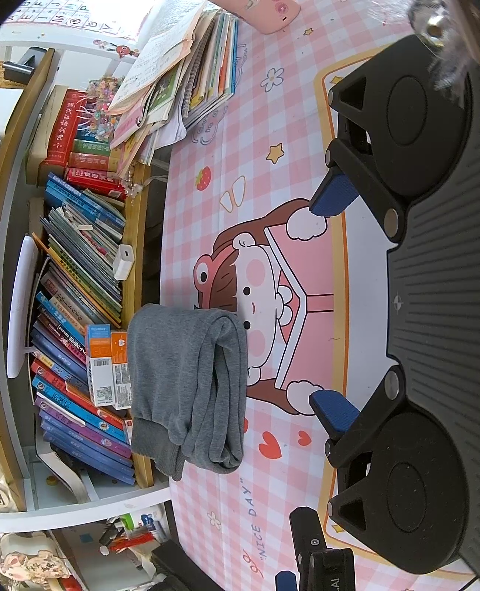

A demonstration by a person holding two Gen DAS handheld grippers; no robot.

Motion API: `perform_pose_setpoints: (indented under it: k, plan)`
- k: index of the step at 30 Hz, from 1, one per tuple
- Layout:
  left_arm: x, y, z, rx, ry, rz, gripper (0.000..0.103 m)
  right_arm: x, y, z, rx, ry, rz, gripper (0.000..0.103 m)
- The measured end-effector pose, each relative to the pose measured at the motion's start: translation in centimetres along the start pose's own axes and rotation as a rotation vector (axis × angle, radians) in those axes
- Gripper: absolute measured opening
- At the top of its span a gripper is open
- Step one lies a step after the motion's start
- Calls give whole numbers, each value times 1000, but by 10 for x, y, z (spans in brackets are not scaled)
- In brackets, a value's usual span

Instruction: Fold clothes

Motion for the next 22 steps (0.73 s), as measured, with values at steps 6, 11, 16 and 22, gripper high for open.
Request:
perform_pose_setpoints:
  k: [6, 11, 16, 22]
  plan:
    - [0, 0, 1, -1, 0, -5, 103, 0, 0, 1, -1, -2, 0, 101]
    - [0, -3, 1, 5, 11, -35, 103, 0, -1, 2, 0, -5, -1, 101]
    - [0, -8, 2, 3, 10, -69, 103, 0, 0, 4, 1, -8, -1, 101]
    - [1, -8, 3, -12, 17, -71, 103, 0, -2, 7, 11, -17, -6, 101]
Point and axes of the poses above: each gripper's, at about its wrist camera, not at the fingertips, and z roughly the way its jaws point, y to its right, x to its top, the point moved 3 cm from there along z, roughly the way its jaws point, and after that the axes turned 4 degrees about y, right-handed, at the moved point
